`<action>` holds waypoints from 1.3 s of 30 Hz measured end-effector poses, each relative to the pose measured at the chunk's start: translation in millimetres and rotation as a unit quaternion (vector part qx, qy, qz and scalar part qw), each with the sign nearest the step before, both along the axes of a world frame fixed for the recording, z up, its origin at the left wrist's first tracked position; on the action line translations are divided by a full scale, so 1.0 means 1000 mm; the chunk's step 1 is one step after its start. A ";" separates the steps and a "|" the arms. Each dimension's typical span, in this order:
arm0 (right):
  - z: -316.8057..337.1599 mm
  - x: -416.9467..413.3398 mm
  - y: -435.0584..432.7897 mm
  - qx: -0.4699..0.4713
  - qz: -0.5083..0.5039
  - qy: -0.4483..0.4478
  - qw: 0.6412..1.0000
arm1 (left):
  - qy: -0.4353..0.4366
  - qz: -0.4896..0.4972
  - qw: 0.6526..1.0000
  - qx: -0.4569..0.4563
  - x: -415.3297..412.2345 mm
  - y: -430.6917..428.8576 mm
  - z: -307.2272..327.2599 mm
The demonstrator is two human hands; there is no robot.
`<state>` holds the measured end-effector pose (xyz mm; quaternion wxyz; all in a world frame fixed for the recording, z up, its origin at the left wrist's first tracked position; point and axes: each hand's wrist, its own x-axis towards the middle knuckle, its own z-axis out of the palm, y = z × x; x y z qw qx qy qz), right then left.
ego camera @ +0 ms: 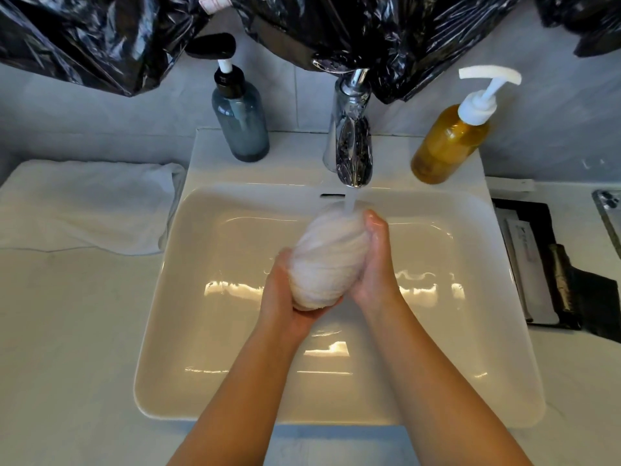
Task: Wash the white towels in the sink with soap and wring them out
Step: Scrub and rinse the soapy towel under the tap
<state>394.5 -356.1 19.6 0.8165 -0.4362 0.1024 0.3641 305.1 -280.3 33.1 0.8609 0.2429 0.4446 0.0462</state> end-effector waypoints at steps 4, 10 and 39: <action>0.002 0.012 0.001 0.037 0.014 0.020 0.999 | 0.027 -0.047 0.997 0.046 0.020 0.007 -0.004; 0.001 0.014 -0.003 0.040 0.020 0.016 0.999 | 0.046 -0.048 0.992 0.104 0.025 0.021 -0.009; -0.017 0.035 -0.006 0.018 0.129 -0.081 0.988 | -0.012 -0.114 0.991 0.067 0.033 -0.003 0.003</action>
